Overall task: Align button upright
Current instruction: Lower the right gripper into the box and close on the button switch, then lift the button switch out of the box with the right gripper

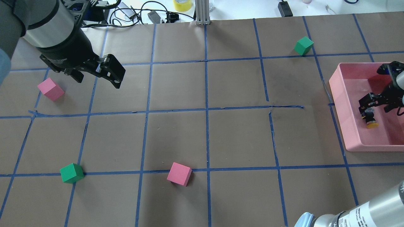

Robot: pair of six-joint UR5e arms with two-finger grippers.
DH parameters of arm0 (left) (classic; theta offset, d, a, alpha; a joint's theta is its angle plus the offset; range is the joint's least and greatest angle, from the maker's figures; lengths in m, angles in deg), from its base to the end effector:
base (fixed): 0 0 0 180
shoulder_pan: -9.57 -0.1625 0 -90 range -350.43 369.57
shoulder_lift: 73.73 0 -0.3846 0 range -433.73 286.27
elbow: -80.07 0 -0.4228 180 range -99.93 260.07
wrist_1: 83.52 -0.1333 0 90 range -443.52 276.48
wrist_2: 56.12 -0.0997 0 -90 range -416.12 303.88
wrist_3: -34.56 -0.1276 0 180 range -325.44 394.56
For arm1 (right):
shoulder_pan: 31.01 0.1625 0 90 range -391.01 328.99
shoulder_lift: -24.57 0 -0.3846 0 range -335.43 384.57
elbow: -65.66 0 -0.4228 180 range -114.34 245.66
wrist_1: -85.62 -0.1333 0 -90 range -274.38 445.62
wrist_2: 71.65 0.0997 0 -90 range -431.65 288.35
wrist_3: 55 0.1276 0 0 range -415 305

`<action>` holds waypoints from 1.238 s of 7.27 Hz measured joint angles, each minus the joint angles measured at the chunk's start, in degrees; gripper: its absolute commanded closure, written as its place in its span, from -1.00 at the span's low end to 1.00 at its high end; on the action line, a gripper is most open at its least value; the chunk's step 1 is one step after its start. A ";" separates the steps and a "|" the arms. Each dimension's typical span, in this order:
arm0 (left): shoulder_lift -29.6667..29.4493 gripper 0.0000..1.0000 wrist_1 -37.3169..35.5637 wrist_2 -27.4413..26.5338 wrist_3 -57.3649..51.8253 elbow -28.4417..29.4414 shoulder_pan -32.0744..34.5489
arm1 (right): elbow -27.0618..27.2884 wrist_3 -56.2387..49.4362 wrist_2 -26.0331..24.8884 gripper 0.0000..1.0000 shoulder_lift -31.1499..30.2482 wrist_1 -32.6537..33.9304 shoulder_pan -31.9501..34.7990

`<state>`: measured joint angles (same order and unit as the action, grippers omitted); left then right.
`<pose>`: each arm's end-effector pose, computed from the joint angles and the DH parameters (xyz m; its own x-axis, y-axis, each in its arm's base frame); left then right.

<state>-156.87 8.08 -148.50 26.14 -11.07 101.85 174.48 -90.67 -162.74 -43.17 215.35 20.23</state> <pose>-0.1471 -0.4779 0.4665 -0.9819 0.1823 -0.0515 0.1855 0.9805 -0.0650 -0.2492 -0.5194 0.1107 -0.9986 0.0537 0.0017 0.0537 0.9981 0.0302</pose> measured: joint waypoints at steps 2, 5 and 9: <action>-0.03 -1.00 -0.01 0.00 0.02 0.00 0.00 | 0.13 -0.01 -0.04 -0.74 0.04 0.00 0.00; -0.03 -1.00 -0.01 0.00 0.06 0.00 0.00 | 0.16 -1.10 -0.16 0.13 0.06 -0.06 0.00; -0.05 -1.00 -0.01 -0.07 -0.01 0.00 -0.04 | 0.15 -1.88 -0.27 1.00 -0.08 -0.23 0.00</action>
<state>-156.92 8.07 -148.57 26.13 -11.07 101.81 174.63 -92.56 -163.02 -43.24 215.12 20.23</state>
